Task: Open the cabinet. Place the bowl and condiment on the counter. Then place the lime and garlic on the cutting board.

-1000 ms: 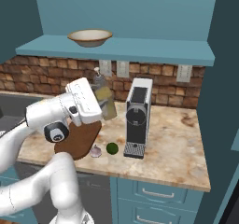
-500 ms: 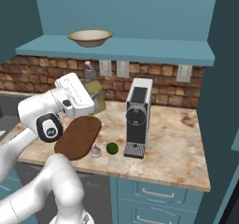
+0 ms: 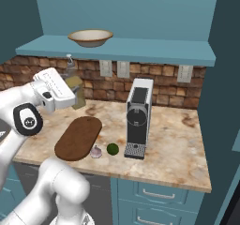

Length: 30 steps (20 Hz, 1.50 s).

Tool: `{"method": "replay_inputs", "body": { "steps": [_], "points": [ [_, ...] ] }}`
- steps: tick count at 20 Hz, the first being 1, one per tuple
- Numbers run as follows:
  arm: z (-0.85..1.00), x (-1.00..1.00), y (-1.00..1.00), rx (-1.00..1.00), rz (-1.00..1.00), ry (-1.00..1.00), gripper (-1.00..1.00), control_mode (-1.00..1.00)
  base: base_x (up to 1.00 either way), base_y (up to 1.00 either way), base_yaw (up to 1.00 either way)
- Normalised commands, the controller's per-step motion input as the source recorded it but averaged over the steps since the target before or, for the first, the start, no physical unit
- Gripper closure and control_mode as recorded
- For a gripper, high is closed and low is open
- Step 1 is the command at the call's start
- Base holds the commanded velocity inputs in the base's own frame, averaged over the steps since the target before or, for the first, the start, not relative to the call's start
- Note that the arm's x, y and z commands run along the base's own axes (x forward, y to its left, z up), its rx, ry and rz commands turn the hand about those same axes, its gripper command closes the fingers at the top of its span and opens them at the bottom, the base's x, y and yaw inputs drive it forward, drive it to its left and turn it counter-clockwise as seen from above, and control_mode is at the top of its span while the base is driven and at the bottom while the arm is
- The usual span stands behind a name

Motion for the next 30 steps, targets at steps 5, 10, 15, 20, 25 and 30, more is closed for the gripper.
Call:
{"method": "replay_inputs", "body": {
  "steps": [5, 10, 15, 20, 25, 30],
  "points": [
    [-0.17, -0.4, 0.42, 0.0, 0.11, 0.0, 1.0, -1.0, 0.0, 0.0, 0.0],
    [-0.28, -0.34, 0.34, 0.0, 0.12, 0.0, 1.0, -1.0, 0.0, 0.0, 0.0],
    [-0.36, -0.13, 0.37, 0.0, 0.1, 0.0, 1.0, -1.0, 0.0, 0.0, 0.0],
    [-0.37, 0.0, 0.42, 0.0, 0.08, 0.0, 1.0, -1.0, 0.0, 0.0, 0.0],
    [-0.32, 0.0, 0.3, 0.0, 0.07, 0.0, 1.0, -1.0, 0.0, 0.0, 0.0],
    [-0.25, 0.0, 0.31, 0.0, 0.03, 0.0, 1.0, -1.0, 0.0, 0.0, 0.0]
  ]
}}
